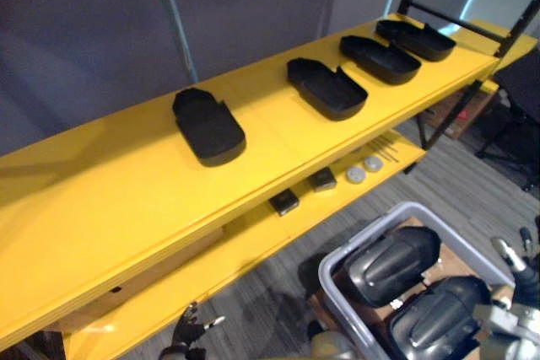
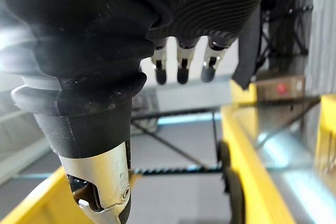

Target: Walk over and take plastic housings, then place them on the shelf

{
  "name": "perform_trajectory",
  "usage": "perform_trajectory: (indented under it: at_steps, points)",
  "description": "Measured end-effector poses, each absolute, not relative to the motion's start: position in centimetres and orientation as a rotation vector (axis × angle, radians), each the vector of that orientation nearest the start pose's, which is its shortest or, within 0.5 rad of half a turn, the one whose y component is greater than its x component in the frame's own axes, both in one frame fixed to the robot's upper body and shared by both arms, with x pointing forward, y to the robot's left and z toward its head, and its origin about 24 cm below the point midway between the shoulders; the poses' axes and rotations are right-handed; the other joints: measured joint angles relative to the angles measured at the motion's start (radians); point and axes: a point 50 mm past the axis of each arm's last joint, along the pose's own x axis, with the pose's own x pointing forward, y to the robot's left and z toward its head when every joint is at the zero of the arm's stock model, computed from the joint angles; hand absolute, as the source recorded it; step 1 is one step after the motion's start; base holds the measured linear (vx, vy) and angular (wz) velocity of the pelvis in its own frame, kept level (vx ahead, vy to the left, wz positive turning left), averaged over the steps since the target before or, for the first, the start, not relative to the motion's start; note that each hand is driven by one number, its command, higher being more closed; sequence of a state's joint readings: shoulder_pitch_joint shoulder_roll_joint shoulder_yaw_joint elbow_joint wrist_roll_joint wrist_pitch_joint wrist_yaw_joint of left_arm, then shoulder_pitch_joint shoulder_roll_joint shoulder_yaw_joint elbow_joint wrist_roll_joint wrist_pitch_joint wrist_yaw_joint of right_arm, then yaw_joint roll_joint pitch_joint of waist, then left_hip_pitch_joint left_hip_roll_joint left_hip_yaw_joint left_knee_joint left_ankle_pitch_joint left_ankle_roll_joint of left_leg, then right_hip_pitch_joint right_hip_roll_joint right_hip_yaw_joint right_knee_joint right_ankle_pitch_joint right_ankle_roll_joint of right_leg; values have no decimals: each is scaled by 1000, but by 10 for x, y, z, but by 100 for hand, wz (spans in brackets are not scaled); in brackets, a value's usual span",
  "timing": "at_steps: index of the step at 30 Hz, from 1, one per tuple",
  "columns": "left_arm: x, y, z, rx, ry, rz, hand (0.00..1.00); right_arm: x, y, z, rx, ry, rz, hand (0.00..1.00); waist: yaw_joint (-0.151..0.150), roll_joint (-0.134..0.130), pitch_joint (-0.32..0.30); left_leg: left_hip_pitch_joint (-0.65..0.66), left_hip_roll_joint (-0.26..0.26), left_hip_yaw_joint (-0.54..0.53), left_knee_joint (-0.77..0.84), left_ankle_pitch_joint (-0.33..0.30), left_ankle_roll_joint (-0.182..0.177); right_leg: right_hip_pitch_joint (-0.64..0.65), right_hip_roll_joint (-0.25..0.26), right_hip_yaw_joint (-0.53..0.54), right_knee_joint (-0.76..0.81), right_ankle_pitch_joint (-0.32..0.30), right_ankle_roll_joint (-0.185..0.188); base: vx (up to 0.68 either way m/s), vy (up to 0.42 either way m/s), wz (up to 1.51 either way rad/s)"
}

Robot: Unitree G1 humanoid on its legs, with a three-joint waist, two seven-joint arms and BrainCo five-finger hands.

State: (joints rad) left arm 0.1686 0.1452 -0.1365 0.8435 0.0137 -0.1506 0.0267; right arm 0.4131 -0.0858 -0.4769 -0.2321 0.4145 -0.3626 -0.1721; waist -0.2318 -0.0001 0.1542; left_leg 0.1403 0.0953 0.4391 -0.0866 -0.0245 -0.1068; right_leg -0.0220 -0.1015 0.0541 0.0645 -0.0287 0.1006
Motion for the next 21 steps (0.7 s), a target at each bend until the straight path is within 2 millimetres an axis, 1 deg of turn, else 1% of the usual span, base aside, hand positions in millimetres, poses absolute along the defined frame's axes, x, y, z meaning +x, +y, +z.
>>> perform_trajectory:
  at_steps: [1, 2, 3, 4, 5, 6, 7, 9, 10, 11, 13, 14, 16, 17, 18, 19, 20, 21]
  points:
    - [114, 178, -142, 220, 872, -112, 0, 121, -304, 63, 88, -277, -792, 0, -4, 6, -4, 1, 1, 18, 0, 0, 0, -11, 5, 16, 1, 6, 0, 43, -2, -42]
    - [116, 173, -142, 232, 876, -162, 0, 118, -306, 59, 91, -255, -821, 0, -9, 4, -3, 7, 1, 40, 1, -1, 0, -16, 9, 34, 1, 10, 1, 62, 1, -59]
    - [117, 166, -142, 242, 876, -230, 0, 116, -308, 52, 98, -227, -856, 0, -29, -1, 0, 19, 3, 67, 2, -3, -2, -16, 14, 56, -2, 14, 0, 50, 5, -61]
    - [122, 159, -141, 271, 866, -308, 0, 108, -311, 46, 103, -200, -899, 0, -52, -6, 0, 35, 5, 96, 5, -6, -7, -14, 15, 72, -3, 16, -2, 51, 13, -55]
    - [125, 155, -140, 281, 860, -346, 0, 104, -313, 43, 102, -187, -916, 0, -61, -7, 0, 37, 6, 109, 5, -9, -10, -15, 18, 85, -3, 17, -2, 22, 8, -57]
    - [130, 148, -138, 292, 853, -407, 0, 93, -316, 40, 88, -170, -950, 0, -76, -6, 1, 52, 9, 135, 5, -16, -16, -14, 25, 104, -6, 20, -2, 22, -8, -47]
    - [133, 146, -137, 295, 846, -426, 0, 87, -317, 39, 85, -167, -964, 0, -87, -6, 0, 55, 11, 148, 5, -19, -16, -15, 30, 113, -6, 20, -3, -1, -35, -53]
    - [146, 145, -132, 332, 832, -465, 0, 69, -318, 33, 97, -160, -999, 0, -124, -5, 0, 75, 18, 178, 5, -28, -25, -15, 43, 141, -7, 23, -4, -10, -50, -44]
    - [149, 145, -132, 340, 831, -467, 0, 65, -319, 31, 98, -155, -1004, 0, -132, -5, 1, 78, 19, 183, 5, -29, -26, -15, 45, 144, -7, 23, -4, -31, -50, -33]
    - [154, 144, -130, 348, 824, -473, 0, 56, -318, 29, 100, -146, -1012, 0, -142, -4, 1, 85, 19, 198, 5, -31, -26, -14, 47, 150, -7, 24, -4, -38, -48, -26]
    - [161, 142, -128, 349, 820, -467, 0, 51, -316, 28, 90, -142, -1000, 0, -144, 1, 0, 88, 18, 206, 5, -34, -27, -16, 49, 161, -8, 26, -2, -44, -44, -18]
    - [163, 142, -127, 330, 824, -454, 0, 52, -314, 27, 90, -140, -978, 0, -144, 2, 0, 88, 18, 209, 6, -36, -27, -21, 50, 165, -7, 26, -2, -48, -41, -12]
    - [161, 144, -129, 328, 835, -424, 0, 63, -309, 27, 108, -156, -919, 0, -135, -5, 5, 63, 26, 197, 90, -73, -20, -39, 55, 182, 6, 27, 0, -47, -49, -30]
    - [158, 148, -130, 319, 842, -381, 0, 77, -302, 27, 129, -173, -848, 0, -109, -16, 9, 7, 45, 119, 227, -119, 30, -67, 60, 222, 24, 27, -1, -73, -68, -84]
    - [154, 152, -130, 279, 850, -318, 0, 96, -296, 31, 135, -199, -749, 0, -80, -18, 19, -61, 55, -18, 363, -161, 78, -90, 68, 269, 42, 25, -5, -65, -51, -102]
    - [152, 154, -130, 269, 847, -291, 0, 105, -295, 35, 130, -219, -699, 0, -66, -12, 32, -93, 56, -85, 419, -188, 92, -94, 74, 290, 47, 26, -7, -83, 79, -119]
    - [146, 154, -130, 235, 847, -251, 0, 124, -296, 47, 103, -266, -617, 0, -41, 12, 54, -126, 59, -200, 472, -251, 92, -116, 97, 331, 47, 35, -2, -86, 192, -107]
    - [140, 156, -131, 227, 853, -221, 0, 139, -300, 59, 84, -313, -573, 0, -25, 50, 65, -123, 66, -259, 466, -297, 65, -137, 123, 338, 51, 46, 6, -113, 209, -85]
